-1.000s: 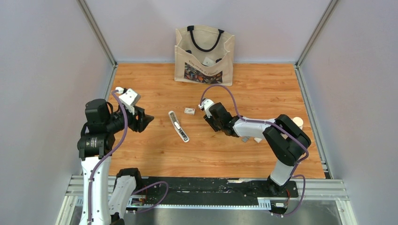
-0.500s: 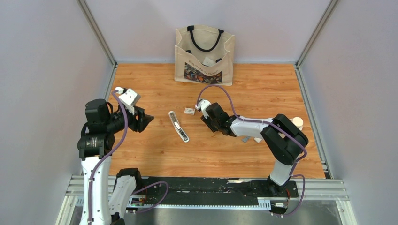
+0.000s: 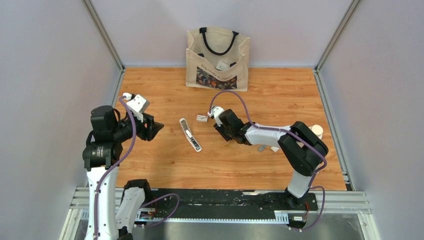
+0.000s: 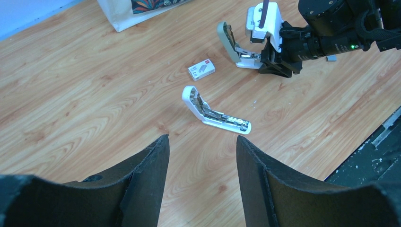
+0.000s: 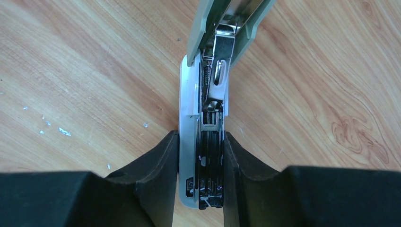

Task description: Load the staples into the stapler

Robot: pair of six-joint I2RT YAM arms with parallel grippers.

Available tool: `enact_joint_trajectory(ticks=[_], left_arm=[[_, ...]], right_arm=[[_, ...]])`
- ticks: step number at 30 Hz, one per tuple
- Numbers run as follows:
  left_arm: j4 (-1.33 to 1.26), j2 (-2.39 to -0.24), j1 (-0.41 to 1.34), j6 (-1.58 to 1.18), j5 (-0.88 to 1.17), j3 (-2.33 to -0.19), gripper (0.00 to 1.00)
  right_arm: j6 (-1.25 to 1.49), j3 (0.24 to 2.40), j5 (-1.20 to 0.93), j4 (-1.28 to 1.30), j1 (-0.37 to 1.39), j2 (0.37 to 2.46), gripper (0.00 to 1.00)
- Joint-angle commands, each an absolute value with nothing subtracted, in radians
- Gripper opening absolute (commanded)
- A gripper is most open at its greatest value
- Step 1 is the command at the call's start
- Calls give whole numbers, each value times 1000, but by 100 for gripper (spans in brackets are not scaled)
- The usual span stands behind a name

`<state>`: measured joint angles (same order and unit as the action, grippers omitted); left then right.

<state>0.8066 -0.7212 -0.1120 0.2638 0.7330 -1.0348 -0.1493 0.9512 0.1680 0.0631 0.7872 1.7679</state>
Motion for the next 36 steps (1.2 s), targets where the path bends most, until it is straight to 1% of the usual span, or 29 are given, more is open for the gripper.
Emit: enact_joint_trajectory(ticks=[1,4,7,10,22,30,36], left_arm=[[776,-719,-120,265,750,-1037,62],[776,-719,-121,265,747,-1037,62],[776,-721,-121,265,749,-1037,62],[776,-719,-121,265,750,-1037,62],[778,-716,-121,267,750,-1037,62],[781,-713,-121,268,746,-1035,63],[795,-704,-121,275,741,-1043,63]], right_arm=[[-120,968,126,123,802,1795,30],[-106,971,129,133,802,1795,35],[-98,971,127,137,802,1795,37],[-97,973,140,140,802,1799,41],[-100,976,156,144,801,1799,46],[-152,997,158,170,796,1708,67],[-213,1002,106,250,773,1580,77]])
